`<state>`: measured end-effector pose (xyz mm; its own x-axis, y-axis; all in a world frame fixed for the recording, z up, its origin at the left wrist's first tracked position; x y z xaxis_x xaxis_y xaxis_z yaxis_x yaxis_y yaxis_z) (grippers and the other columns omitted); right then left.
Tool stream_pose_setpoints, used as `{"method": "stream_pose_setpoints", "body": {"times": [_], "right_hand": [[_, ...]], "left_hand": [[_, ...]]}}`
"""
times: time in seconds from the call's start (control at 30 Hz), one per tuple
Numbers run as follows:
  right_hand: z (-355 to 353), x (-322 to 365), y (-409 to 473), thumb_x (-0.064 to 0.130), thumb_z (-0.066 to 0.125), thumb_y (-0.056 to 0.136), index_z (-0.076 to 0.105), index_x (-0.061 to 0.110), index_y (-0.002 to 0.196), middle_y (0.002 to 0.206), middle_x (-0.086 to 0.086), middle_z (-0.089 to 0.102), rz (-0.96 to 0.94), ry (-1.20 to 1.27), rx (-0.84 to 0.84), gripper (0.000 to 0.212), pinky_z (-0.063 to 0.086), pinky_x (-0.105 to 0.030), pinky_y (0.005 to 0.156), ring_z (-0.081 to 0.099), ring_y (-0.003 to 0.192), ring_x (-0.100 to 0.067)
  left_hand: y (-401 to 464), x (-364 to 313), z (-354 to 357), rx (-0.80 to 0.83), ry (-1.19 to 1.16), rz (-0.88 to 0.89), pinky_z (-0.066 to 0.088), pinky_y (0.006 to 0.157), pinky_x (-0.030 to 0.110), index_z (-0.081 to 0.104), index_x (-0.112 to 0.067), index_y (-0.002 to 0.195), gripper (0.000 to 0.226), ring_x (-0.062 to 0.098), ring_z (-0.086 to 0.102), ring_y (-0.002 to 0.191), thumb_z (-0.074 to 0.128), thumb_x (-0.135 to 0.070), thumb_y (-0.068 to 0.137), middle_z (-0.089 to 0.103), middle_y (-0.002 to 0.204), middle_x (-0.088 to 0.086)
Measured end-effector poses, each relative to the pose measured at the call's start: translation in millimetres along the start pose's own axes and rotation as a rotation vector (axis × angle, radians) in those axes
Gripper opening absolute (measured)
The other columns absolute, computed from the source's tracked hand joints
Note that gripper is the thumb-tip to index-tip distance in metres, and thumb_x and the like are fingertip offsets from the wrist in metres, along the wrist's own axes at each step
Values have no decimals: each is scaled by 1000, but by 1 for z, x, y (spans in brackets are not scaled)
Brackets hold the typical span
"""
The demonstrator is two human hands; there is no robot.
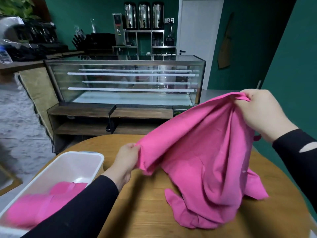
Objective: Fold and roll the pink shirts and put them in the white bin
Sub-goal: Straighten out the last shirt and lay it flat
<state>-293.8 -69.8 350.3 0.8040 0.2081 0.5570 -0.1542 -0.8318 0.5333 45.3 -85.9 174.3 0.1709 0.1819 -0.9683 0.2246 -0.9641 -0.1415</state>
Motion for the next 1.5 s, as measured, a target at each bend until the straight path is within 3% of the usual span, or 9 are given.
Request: {"method": "stream_pose_setpoints", "body": {"times": [0.33, 0.43, 0.53, 0.67, 0.83, 1.03, 1.2, 1.4, 1.5], "right_hand": [[21, -32, -37, 28, 53, 103, 56, 7, 58, 47, -4, 48, 164, -178, 302, 50, 31, -31, 48, 41, 45, -20], [26, -26, -73, 34, 52, 103, 63, 16, 59, 39, 5, 46, 206, -73, 387, 49, 33, -30, 48, 38, 38, -12], [26, -21, -112, 39, 49, 103, 44, 13, 57, 41, 6, 34, 234, 21, 373, 53, 28, -30, 47, 29, 39, -10], [38, -21, -161, 34, 52, 103, 61, -3, 72, 40, 10, 39, 315, 203, 346, 49, 27, -21, 43, 35, 38, -7], [65, -7, -197, 19, 57, 101, 68, 26, 69, 54, 31, 60, 261, 348, 303, 35, 40, -8, 56, 57, 57, 13], [83, -21, -207, 20, 52, 104, 78, 23, 104, 98, 18, 77, 325, 514, 225, 26, 50, -13, 82, 68, 95, 6], [88, -22, -217, 21, 49, 106, 77, 20, 101, 92, 11, 78, 416, 679, 273, 29, 53, -20, 79, 71, 89, -1], [86, -34, -226, 25, 65, 97, 77, 23, 87, 86, -15, 73, 481, 639, 139, 16, 52, -36, 71, 59, 72, -8], [83, -37, -228, 23, 69, 93, 80, 28, 87, 79, 0, 76, 479, 597, 174, 14, 56, -37, 74, 67, 73, -8]], "left_hand": [[-36, -34, 5, -44, -42, 152, 26, 51, 28, 49, -20, 63, 42, 15, 38, 54, 52, -34, 103, 45, 52, -7], [-55, -36, 12, -28, -177, 176, 40, 55, 37, 55, -11, 68, 42, 20, 44, 64, 56, -36, 101, 51, 63, 3], [-77, -34, 21, -36, -163, 250, 40, 55, 37, 60, -9, 69, 41, 17, 44, 63, 58, -37, 99, 52, 63, 2], [-108, -16, 52, -22, -304, 228, 36, 57, 34, 70, -5, 75, 36, 13, 46, 61, 64, -33, 97, 57, 63, 1], [-130, -1, 100, 163, -373, 157, 53, 70, 32, 76, -12, 78, 26, 12, 64, 74, 65, -27, 96, 74, 79, 3], [-163, 13, 122, 384, -403, 141, 52, 72, 17, 76, -8, 105, 20, 6, 66, 80, 65, 2, 91, 77, 89, 2], [-155, 31, 111, 177, -323, 172, 52, 74, 30, 78, -7, 86, 5, 14, 64, 76, 74, -10, 87, 76, 84, 14], [-159, 24, 106, 125, -324, 202, 43, 59, 20, 71, -8, 64, 25, 9, 53, 62, 74, -16, 87, 64, 62, 4], [-160, 22, 111, 140, -349, 154, 43, 61, 26, 71, -9, 62, 26, 13, 52, 62, 75, -17, 86, 62, 61, 5]]}}
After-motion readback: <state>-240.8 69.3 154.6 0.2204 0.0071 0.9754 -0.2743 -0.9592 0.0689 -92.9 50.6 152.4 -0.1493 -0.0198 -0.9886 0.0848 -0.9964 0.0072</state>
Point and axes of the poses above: each hand's wrist, its own y-axis towards the middle knuckle, its own z-axis out of the palm, x = y × z, the point moved 4 cm from there along y, towards the middle knuckle
